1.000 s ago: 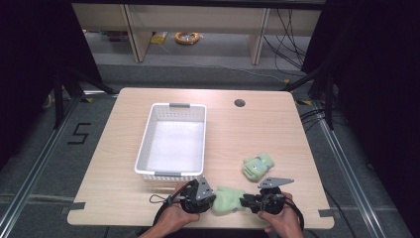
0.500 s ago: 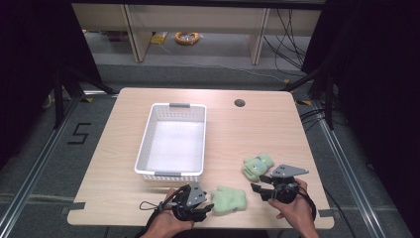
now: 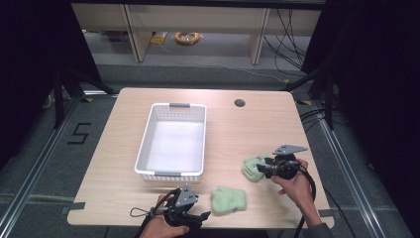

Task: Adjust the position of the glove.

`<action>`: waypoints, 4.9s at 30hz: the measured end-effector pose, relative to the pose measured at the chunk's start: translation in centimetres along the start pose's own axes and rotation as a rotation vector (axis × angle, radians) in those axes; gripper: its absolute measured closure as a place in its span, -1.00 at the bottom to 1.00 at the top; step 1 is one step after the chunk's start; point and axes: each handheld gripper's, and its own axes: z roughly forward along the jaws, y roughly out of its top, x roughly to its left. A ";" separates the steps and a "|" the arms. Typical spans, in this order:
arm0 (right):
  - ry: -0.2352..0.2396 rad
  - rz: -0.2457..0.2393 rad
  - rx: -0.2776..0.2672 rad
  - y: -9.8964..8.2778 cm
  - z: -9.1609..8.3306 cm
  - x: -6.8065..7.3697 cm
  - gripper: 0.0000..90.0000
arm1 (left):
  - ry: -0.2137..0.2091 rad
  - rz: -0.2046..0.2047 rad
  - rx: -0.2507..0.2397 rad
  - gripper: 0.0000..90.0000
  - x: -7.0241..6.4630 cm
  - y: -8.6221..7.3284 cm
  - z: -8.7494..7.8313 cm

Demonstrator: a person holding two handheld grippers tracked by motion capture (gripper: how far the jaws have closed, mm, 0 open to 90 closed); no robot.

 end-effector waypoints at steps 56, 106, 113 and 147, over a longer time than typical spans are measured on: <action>0.159 0.090 -0.124 0.3 -2.6 4.4 0.89 | -0.001 -0.069 -0.031 -0.31 0.2 -1.4 -0.6; 0.286 0.122 -0.083 -3.4 0.0 11.4 0.87 | -0.039 0.046 -0.050 0.80 -1.1 1.9 1.8; 0.296 0.151 -0.105 -3.7 -1.0 11.8 0.88 | -0.058 0.026 -0.102 0.85 0.1 3.2 1.1; 0.210 0.214 -0.029 -5.2 -1.7 8.4 0.14 | -0.101 -0.253 -0.073 0.02 1.2 1.6 1.0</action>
